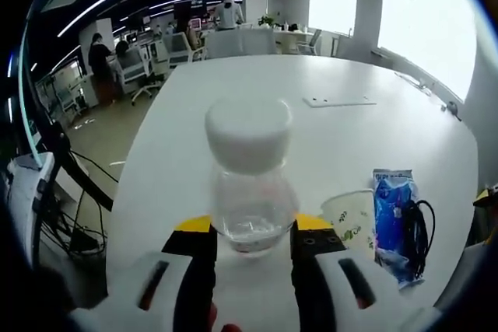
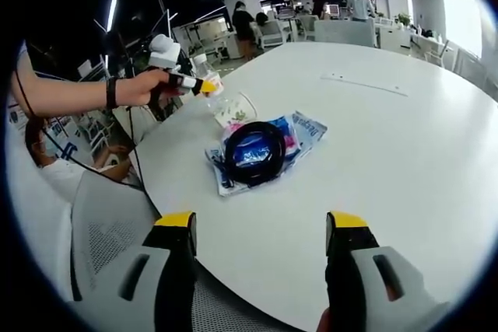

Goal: Arrange the tabletop items into an orderly group along one side of the table until the central work area is clear of visible clutter.

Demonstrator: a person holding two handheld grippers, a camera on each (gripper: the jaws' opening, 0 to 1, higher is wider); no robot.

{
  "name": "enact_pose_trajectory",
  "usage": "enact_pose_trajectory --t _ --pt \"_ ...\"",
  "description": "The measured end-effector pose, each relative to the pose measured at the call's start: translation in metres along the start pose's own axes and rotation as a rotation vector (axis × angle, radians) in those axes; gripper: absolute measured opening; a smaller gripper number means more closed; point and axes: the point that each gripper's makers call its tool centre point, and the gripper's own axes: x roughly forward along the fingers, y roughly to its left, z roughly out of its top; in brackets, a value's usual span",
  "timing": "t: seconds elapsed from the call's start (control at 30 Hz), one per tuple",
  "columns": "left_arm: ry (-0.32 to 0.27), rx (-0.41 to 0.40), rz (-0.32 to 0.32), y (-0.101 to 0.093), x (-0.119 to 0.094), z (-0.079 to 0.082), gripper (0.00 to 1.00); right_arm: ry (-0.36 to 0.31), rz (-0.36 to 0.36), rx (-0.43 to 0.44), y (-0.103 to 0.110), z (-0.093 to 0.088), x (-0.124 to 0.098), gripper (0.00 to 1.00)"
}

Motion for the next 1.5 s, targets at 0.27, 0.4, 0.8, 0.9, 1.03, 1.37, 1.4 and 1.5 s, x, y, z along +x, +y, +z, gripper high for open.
enact_pose_trajectory --t 0.27,0.4,0.8,0.9,1.03,1.37,1.4,1.5 --pt "0.004 0.003 -0.003 0.000 -0.001 -0.001 0.37 -0.011 0.001 0.001 0.000 0.002 -0.002 0.66" --pt "-0.001 -0.015 -0.013 0.000 -0.009 -0.003 0.40 -0.018 0.000 -0.003 -0.001 0.004 -0.003 0.66" --pt "0.008 -0.059 -0.003 0.010 -0.042 -0.032 0.40 -0.039 0.004 -0.006 0.001 0.005 -0.004 0.66" --pt "0.014 -0.066 -0.008 0.009 -0.051 -0.041 0.40 -0.044 0.005 -0.011 0.002 0.005 -0.005 0.66" --pt "0.015 -0.074 -0.015 0.005 -0.060 -0.051 0.39 -0.048 0.001 -0.013 0.000 0.004 -0.007 0.66" --pt "0.032 -0.088 -0.053 -0.016 -0.077 -0.079 0.38 -0.051 -0.004 -0.015 0.001 -0.005 -0.014 0.66" --pt "0.035 -0.086 -0.056 -0.017 -0.078 -0.082 0.38 -0.050 -0.005 -0.015 0.002 -0.006 -0.014 0.66" --pt "0.044 -0.084 -0.067 -0.024 -0.081 -0.089 0.38 -0.054 -0.006 -0.008 0.004 -0.010 -0.017 0.66"
